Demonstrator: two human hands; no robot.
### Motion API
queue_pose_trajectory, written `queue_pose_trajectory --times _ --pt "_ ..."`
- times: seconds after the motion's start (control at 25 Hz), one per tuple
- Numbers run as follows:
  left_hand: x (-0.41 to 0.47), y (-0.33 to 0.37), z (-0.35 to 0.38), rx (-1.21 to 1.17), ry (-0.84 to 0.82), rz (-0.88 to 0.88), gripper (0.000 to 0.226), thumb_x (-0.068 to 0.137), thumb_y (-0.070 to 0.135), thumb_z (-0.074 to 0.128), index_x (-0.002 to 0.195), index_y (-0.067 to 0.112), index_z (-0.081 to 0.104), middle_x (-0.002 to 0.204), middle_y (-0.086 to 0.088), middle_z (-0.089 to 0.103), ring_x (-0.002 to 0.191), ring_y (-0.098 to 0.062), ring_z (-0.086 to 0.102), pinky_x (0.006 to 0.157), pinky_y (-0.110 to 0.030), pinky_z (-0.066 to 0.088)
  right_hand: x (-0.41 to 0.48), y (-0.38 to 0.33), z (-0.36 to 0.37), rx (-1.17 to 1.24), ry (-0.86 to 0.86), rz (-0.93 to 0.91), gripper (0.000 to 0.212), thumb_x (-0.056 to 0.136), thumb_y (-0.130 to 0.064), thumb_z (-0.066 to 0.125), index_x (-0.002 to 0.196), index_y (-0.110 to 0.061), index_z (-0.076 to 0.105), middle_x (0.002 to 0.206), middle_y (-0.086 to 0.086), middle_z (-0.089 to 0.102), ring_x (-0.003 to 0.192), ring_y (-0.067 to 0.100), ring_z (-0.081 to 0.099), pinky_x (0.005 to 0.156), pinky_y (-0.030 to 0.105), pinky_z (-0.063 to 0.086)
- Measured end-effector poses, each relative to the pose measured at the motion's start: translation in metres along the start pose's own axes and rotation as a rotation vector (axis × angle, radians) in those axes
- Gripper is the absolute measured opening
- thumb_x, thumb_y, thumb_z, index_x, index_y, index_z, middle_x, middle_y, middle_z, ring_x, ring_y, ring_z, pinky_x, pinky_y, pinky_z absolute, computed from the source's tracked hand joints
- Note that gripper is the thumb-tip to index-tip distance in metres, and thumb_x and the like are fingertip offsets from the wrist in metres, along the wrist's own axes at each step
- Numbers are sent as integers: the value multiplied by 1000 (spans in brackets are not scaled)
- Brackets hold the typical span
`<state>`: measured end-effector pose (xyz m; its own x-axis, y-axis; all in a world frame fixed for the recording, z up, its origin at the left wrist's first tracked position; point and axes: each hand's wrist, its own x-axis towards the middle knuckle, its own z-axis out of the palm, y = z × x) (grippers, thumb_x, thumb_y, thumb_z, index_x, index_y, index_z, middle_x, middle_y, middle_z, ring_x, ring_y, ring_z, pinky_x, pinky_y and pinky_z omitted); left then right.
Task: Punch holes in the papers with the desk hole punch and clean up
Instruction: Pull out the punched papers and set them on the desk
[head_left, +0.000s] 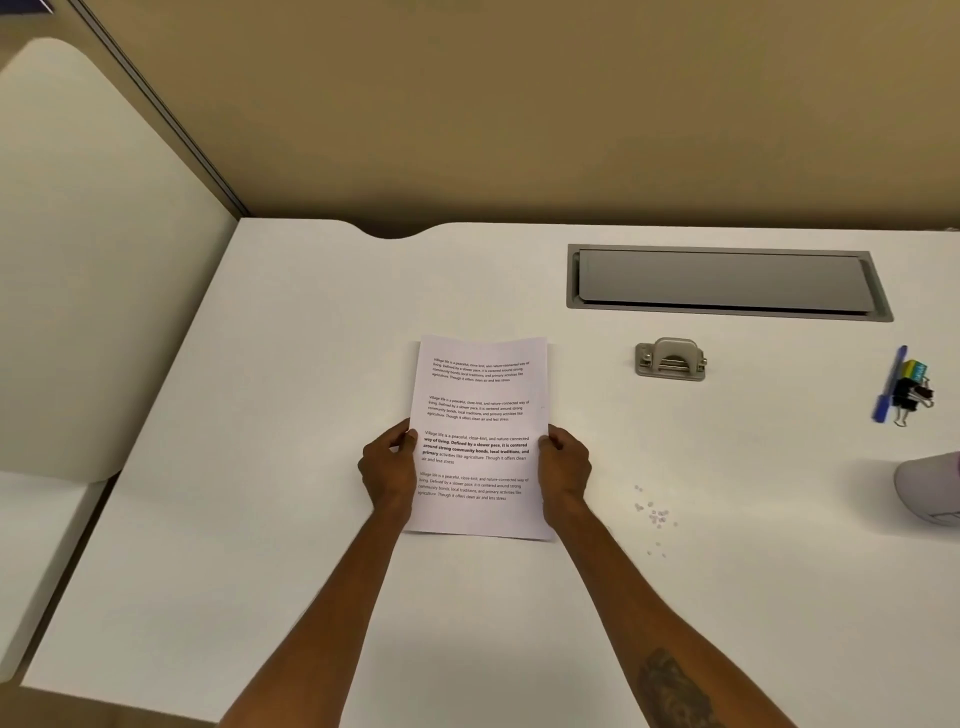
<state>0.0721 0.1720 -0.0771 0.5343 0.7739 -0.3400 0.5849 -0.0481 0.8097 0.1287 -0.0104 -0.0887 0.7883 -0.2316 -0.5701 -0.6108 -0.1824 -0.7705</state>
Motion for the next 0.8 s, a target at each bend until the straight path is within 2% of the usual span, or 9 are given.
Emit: queue_pose_trajectory --times 0.12,0.2,0.28,0.4,0.64,0.8 --pt "7 0 1 77 16 16 28 94 14 62 120 9 70 116 -10 72 108 -27 66 99 -34 50 0 -6 7 -82 43 -7 31 94 -10 48 118 -12 68 117 6 70 107 27 63 96 38 51" --pt "9 1 1 118 32 28 27 94 15 62 118 10 71 116 -10 73 108 -27 66 99 -36 50 -3 -7 9 -106 70 -6 30 93 -12 51 120 -14 65 118 3 68 109 25 63 93 34 49" --pt "13 2 -1 124 37 24 27 93 16 62 118 10 71 116 -9 73 109 -27 66 99 -37 50 -4 -5 9 -147 73 -26 30 91 -7 50 116 -14 65 114 4 69 105 25 63 87 31 47" --pt "17 2 -3 134 37 11 28 93 16 62 119 11 71 117 -8 73 111 -26 66 101 -37 50 -4 -2 10 -219 64 -76 34 89 -1 48 115 -10 66 114 6 68 105 25 62 93 35 49" --pt "17 -3 -7 175 60 20 27 93 19 62 118 14 72 116 -6 73 112 -26 65 98 -36 48 -5 1 11 -282 50 -119 32 91 -6 49 118 -9 65 119 8 64 109 25 59 92 30 42" --pt "14 -8 -15 150 96 23 28 92 21 62 118 15 72 115 -5 74 110 -24 66 100 -36 47 -7 2 3 -314 13 -141 32 93 -9 48 121 -10 64 123 9 63 113 27 58 97 32 43"
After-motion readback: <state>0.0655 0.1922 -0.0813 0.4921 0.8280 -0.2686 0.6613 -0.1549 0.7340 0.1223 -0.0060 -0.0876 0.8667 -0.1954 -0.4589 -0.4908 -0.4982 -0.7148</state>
